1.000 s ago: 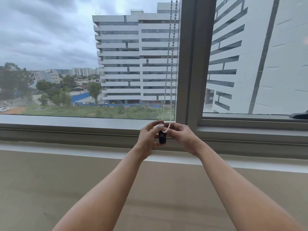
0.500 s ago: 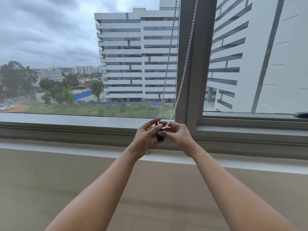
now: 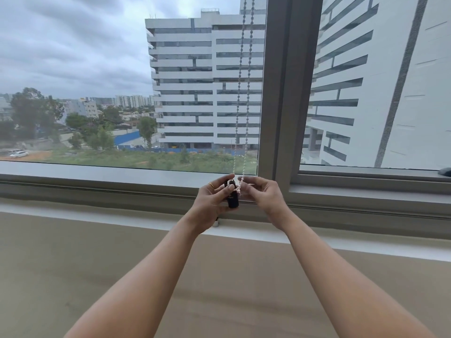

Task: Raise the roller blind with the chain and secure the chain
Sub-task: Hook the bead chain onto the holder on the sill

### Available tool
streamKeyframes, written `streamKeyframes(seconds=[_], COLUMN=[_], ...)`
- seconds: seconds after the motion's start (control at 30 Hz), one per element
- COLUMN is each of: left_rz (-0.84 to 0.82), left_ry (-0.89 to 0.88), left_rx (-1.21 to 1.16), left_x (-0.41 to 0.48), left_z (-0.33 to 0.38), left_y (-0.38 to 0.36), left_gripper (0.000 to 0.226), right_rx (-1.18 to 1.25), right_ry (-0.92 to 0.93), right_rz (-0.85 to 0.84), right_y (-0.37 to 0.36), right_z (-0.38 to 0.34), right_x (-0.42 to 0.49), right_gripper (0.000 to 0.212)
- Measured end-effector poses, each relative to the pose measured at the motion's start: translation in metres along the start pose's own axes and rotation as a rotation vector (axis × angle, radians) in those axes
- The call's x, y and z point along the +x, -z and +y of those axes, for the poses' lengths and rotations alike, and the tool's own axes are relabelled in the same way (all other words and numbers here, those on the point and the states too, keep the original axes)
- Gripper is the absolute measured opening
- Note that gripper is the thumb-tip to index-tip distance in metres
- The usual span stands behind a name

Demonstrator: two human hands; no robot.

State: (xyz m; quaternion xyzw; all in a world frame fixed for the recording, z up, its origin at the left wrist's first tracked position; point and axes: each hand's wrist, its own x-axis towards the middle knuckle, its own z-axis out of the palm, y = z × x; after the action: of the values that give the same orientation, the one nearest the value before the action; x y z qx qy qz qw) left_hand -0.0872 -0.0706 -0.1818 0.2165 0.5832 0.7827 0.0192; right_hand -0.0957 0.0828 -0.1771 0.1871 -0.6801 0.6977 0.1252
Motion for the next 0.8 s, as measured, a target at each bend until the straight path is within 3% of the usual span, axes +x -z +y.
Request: streamKeyframes(seconds=[0.07, 0.23, 0.37, 0.57, 0.8], left_rz=[0.018, 0.015, 0.032, 0.053, 0.072], left_ry=[-0.003, 0.011, 0.019, 0.025, 0.021], left_rx=[-0.006, -0.008, 0.011, 0.004, 0.015], left_x=[0.001, 0.002, 0.005, 0.007, 0.008], left_z=[0.0, 0.005, 0.01, 0.014, 0.015], left_y=[0.007, 0.018, 0.023, 0.036, 0.049], left_gripper=[0.025, 0.026, 0.025, 0.024, 0.025], right_rx=[-0.016, -0.434, -0.683, -0.852, -1.104], right_ry=[-0.047, -0.121, -0.141, -0.18, -0.1], right_rz=[0.083, 0.088, -0.06, -0.368, -0.579], right_y=[0.003, 0.003, -0.006, -0.036, -0.059], right_z=[0.009, 0.035, 0.051, 0.073, 0.094], right_x=[0.01, 0.015, 0.019, 0.027, 0.027], right_gripper=[0.018, 0.013, 0.015, 0.03, 0.043])
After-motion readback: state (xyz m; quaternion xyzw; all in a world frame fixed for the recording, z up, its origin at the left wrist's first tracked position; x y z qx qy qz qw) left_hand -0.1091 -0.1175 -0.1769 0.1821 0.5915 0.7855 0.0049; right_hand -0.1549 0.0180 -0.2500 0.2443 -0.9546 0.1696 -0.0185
